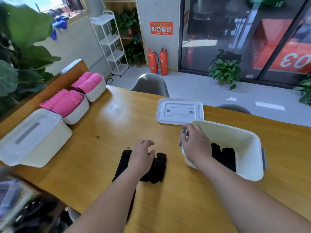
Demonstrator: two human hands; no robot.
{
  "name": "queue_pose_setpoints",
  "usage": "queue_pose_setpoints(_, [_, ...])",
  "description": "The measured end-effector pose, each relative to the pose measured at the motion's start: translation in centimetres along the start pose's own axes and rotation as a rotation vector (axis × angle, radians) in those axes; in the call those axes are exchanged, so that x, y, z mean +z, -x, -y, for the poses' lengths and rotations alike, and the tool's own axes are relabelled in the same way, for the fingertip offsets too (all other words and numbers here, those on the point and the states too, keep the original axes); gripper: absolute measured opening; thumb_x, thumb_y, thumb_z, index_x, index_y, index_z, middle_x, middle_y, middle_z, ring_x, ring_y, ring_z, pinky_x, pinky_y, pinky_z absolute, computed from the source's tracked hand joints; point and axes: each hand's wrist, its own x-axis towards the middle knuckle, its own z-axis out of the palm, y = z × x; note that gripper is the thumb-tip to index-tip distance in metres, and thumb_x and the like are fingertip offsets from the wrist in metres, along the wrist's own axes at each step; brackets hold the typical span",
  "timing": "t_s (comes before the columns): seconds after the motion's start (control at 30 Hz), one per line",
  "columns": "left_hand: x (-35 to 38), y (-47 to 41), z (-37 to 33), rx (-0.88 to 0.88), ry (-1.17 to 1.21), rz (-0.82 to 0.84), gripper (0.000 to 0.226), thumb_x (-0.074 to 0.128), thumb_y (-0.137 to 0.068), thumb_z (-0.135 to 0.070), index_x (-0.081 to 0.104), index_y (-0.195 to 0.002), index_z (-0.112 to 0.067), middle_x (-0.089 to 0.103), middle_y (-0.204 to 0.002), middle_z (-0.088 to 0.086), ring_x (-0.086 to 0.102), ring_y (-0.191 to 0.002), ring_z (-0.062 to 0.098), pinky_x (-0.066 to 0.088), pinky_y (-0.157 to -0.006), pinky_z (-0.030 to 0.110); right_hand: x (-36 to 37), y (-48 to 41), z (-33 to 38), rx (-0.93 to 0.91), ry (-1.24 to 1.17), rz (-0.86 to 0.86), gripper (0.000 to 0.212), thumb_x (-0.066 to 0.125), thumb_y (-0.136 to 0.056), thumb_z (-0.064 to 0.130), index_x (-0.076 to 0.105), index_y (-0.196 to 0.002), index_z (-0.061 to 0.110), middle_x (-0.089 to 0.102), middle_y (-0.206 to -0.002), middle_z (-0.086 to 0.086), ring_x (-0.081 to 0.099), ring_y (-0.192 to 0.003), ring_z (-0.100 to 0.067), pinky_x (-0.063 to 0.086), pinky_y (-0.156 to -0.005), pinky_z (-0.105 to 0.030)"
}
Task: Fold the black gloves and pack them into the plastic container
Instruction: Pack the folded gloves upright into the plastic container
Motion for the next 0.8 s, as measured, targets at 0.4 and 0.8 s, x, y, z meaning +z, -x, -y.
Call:
queue_pose_setpoints(0.4, [-2.0, 10.8, 11.7, -0.297, -0.02, 0.024, 0.038, 0.069, -0.103, -0.032, 0.059, -0.14, -0.03, 0.056, -0.132, -0.01, 0.059, -0.121, 0.014, 0.053, -0.102, 0.033, 9.1, 7.9, 6.0, -0.223, 0.144, 0.559, 0.033, 0.059, -0.104, 0.037, 0.056, -0.137, 0.036, 0.058, -0.115, 0.012, 0.06, -0.096, -0.014, 0.055, -0.076, -0.035])
queue_pose_setpoints(0.8, [-0.4, 15.4, 12.9, -0.472, -0.163, 0.09, 0.035, 0.069, -0.099, -0.041, 0.063, -0.131, -0.026, 0.064, -0.118, -0.004, 0.066, -0.099, 0.02, 0.059, -0.081, 0.037, 14.8, 13.7, 7.0, -0.218, 0.155, 1.029, 0.057, 0.065, -0.103, 0.027, 0.048, -0.157, 0.031, 0.058, -0.149, 0.001, 0.06, -0.13, -0.02, 0.05, -0.107, -0.032])
